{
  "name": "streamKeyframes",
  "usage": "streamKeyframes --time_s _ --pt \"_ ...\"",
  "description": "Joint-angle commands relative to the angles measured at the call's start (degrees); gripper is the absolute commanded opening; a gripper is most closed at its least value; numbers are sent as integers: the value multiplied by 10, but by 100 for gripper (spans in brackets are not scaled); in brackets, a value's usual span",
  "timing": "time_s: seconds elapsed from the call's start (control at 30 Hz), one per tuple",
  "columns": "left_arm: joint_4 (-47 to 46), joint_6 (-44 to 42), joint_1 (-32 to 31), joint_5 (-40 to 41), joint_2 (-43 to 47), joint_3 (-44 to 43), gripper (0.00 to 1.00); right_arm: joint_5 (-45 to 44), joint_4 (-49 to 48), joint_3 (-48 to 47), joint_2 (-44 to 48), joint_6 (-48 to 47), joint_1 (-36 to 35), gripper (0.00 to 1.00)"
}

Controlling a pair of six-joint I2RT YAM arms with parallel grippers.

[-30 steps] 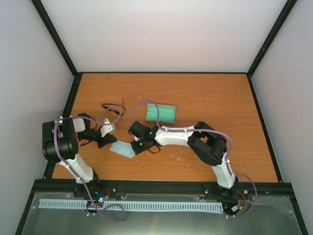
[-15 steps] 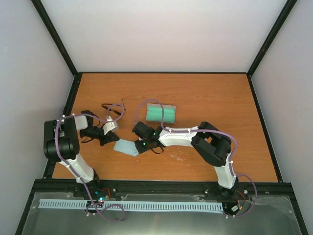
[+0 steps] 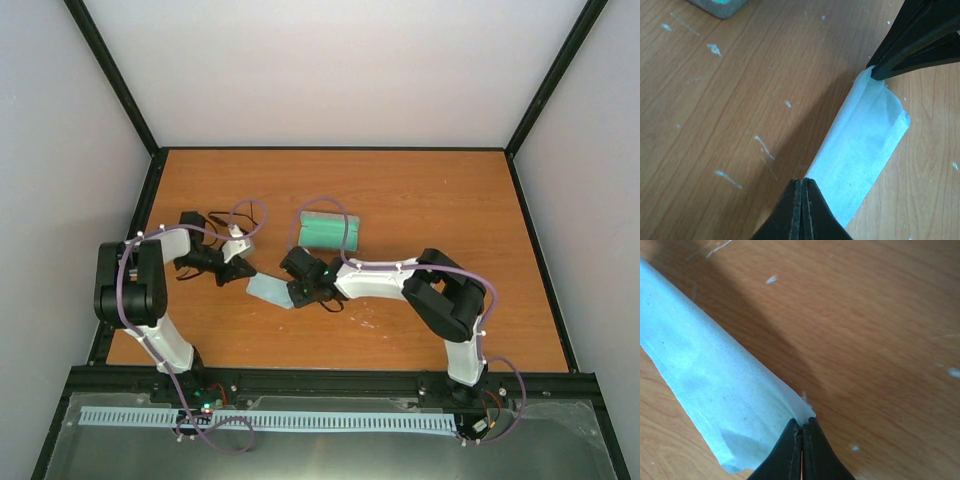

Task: Organize the sunglasses
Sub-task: Pick up the glasses cleaning cloth from the center of the board.

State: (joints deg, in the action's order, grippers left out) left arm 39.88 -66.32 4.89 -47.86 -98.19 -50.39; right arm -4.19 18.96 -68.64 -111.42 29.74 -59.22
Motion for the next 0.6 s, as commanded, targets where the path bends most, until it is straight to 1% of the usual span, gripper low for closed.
streamKeyframes --time_s 0.0,0.27,0.57 --pt "-59 64 -24 -16 2 -25 1 -49 10 17 36 10 16 3" --pt "-170 170 -64 -19 23 -22 0 -64 5 14 49 1 44 3" --pt "-236 238 -123 -13 -12 -37 1 -103 0 36 69 7 67 3"
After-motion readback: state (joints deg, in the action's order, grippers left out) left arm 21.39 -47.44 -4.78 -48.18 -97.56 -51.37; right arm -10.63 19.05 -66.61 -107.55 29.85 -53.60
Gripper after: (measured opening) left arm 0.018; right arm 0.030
